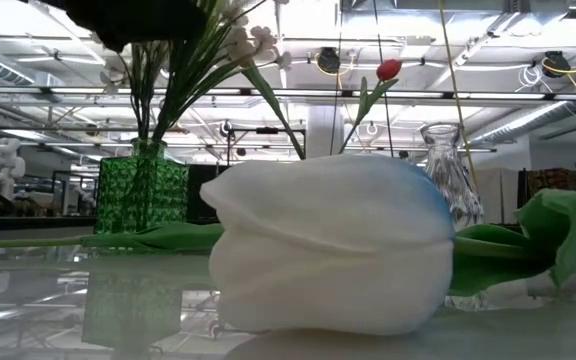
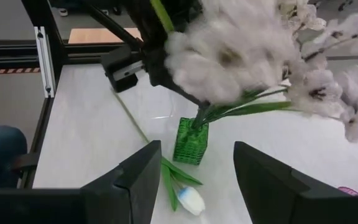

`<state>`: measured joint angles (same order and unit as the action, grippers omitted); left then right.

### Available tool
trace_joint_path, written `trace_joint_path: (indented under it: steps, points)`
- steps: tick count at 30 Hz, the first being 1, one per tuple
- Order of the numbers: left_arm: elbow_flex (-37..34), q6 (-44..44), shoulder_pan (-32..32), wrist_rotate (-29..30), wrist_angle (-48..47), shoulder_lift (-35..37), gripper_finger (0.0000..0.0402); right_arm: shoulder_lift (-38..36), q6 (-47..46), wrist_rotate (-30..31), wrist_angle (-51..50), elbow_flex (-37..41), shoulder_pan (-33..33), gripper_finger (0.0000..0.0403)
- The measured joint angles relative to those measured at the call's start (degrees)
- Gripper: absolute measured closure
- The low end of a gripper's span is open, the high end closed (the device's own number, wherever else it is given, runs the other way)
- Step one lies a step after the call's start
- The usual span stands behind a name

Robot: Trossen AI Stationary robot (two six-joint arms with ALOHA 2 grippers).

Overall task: Sort flowers into vase by color
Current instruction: Put the white flowers into the green vase, then put the middle left white flower into the transparent vase

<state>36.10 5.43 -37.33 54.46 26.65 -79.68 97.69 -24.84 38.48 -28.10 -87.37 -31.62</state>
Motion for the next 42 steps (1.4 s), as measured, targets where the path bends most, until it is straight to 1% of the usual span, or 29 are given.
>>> trace_joint_path:
  steps: [5,9,11,15,19,21,24,27,31,37,42]
  points:
    - [0.00,0.29,-1.82,1.89,-4.40,0.01,0.0216,0.00,0.00,-2.54,-0.04,0.00,0.02,0.0209]
    - [0.00,0.30,-4.18,4.87,-7.05,1.12,0.0175,0.02,0.00,-2.87,-0.04,0.00,0.00,0.0209]
    - [0.00,0.35,-5.55,5.98,-8.67,2.37,0.0158,0.01,0.00,-2.87,-0.04,0.00,0.00,0.0209]
    - [0.00,2.88,-8.72,6.05,-12.69,5.75,0.0134,0.01,0.00,-2.93,-0.06,0.00,-0.07,0.0209]
    - [0.00,6.38,-12.21,5.76,-18.11,8.89,0.0128,0.02,-0.02,-2.97,-0.17,0.00,-0.55,0.0209]
    - [0.00,9.04,-14.29,4.30,-20.67,10.34,0.0128,0.01,-0.57,-2.98,-0.63,0.00,-0.77,0.0209]
    - [0.00,13.64,-17.07,-0.47,-23.15,11.30,0.0128,0.01,-2.17,-3.00,-2.23,-0.02,-1.45,0.0209]
    - [0.02,18.65,-19.63,-6.06,-23.25,10.83,0.0128,0.02,-3.75,-2.97,-4.12,-0.02,-2.37,0.0209]
    - [0.07,26.47,-21.79,-10.63,-23.62,7.78,0.0128,0.02,-5.36,-2.90,-6.03,-0.02,-3.75,0.0209]
    - [0.09,36.01,-22.09,-11.09,-26.42,-0.41,0.0128,0.73,-9.57,-2.76,-8.20,-0.02,-5.91,0.0209]
    - [0.09,42.21,-20.76,-11.08,-27.23,-6.62,0.0128,3.64,-14.83,-2.58,-10.23,-0.02,-8.81,0.0209]
